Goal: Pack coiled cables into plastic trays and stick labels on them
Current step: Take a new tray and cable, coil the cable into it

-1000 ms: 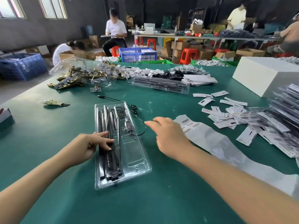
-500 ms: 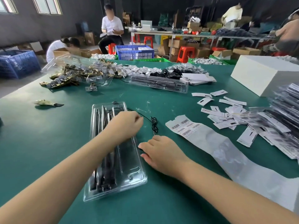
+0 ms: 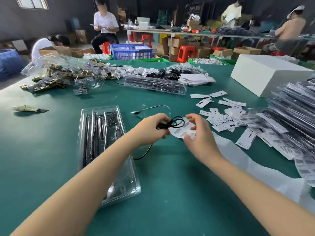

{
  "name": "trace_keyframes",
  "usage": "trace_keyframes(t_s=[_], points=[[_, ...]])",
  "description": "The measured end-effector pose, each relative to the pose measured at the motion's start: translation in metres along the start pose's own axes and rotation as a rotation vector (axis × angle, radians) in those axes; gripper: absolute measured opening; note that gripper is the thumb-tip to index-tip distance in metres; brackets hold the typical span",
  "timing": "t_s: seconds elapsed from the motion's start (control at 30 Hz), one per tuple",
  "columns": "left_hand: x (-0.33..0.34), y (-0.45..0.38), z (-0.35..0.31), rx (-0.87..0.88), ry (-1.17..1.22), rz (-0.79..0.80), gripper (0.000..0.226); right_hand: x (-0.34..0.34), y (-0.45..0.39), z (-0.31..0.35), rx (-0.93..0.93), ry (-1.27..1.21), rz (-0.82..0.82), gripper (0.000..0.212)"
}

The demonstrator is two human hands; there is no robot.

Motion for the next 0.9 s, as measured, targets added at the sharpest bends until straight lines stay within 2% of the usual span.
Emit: trace_keyframes(t_s=[0.07,0.1,0.13,0.17,0.2,0.23,0.27,0.3,0.33,0.37,0.4,0.43,0.5,0.53,0.63,0.7,0.77,0.83,0.9], points=[[0.003,0.016,-0.015,0.101,0.191,0.161,0.024,0.009,-0.009,-0.001,-0.058,0.067,0.154,0.070],[0.004,0.023,-0.019,0.111,0.255,0.207,0.026,0.012,-0.012,0.002,-0.103,0.095,0.188,0.062],[0.004,0.027,-0.019,0.092,0.320,0.212,0.026,0.012,-0.014,0.007,-0.143,0.120,0.181,0.044],[0.001,0.029,-0.017,0.054,0.398,0.185,0.024,0.009,-0.016,0.011,-0.159,0.136,0.152,0.025],[-0.002,0.031,-0.011,-0.013,0.498,0.160,0.021,0.007,-0.018,0.012,-0.158,0.111,0.128,0.015],[-0.004,0.033,-0.005,-0.083,0.622,0.147,0.019,0.004,-0.019,0.012,-0.152,0.059,0.120,0.014],[-0.004,0.034,-0.003,-0.123,0.729,0.160,0.015,0.002,-0.017,0.013,-0.152,0.002,0.130,0.023],[-0.005,0.035,0.000,-0.138,0.785,0.176,0.007,0.000,-0.014,0.015,-0.165,-0.034,0.136,0.043],[-0.006,0.036,0.001,-0.131,0.791,0.181,0.008,-0.001,-0.011,0.019,-0.187,-0.049,0.145,0.064],[-0.007,0.036,0.002,-0.112,0.770,0.177,0.020,0.001,-0.008,0.024,-0.195,-0.060,0.163,0.076],[-0.007,0.037,0.002,-0.083,0.745,0.178,0.028,0.005,-0.006,0.028,-0.196,-0.075,0.198,0.080],[-0.006,0.037,0.000,-0.059,0.725,0.189,0.031,0.010,-0.004,0.031,-0.189,-0.095,0.243,0.072],[-0.004,0.037,-0.005,-0.035,0.709,0.200,0.031,0.020,-0.003,0.036,-0.142,-0.154,0.306,0.032],[-0.004,0.035,-0.006,-0.056,0.722,0.160,0.031,0.021,-0.004,0.038,-0.094,-0.212,0.279,0.012],[-0.009,0.028,-0.001,-0.115,0.739,-0.126,0.032,0.006,-0.008,0.039,-0.041,-0.343,-0.019,0.016],[-0.010,0.026,-0.005,-0.053,0.626,-0.244,0.022,-0.001,-0.008,0.048,-0.088,-0.413,-0.135,0.015],[-0.002,0.026,-0.010,0.009,0.713,-0.203,0.020,0.003,-0.006,0.062,-0.200,-0.315,-0.109,0.019],[0.001,0.026,-0.010,-0.003,0.820,-0.172,0.028,0.014,0.000,0.071,-0.288,-0.224,0.018,0.028],[-0.003,0.024,-0.008,-0.026,0.791,-0.253,0.020,0.022,0.006,0.072,-0.303,-0.208,0.138,0.042]])
Point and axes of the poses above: each hand's wrist, its own y-axis away from the middle knuckle, its own x-axis out of the palm, z = x × y, the point moved 6 cm from there along -y, towards the middle knuckle, and after that the axes turned 4 degrees about -z, right-handed, at the moved point
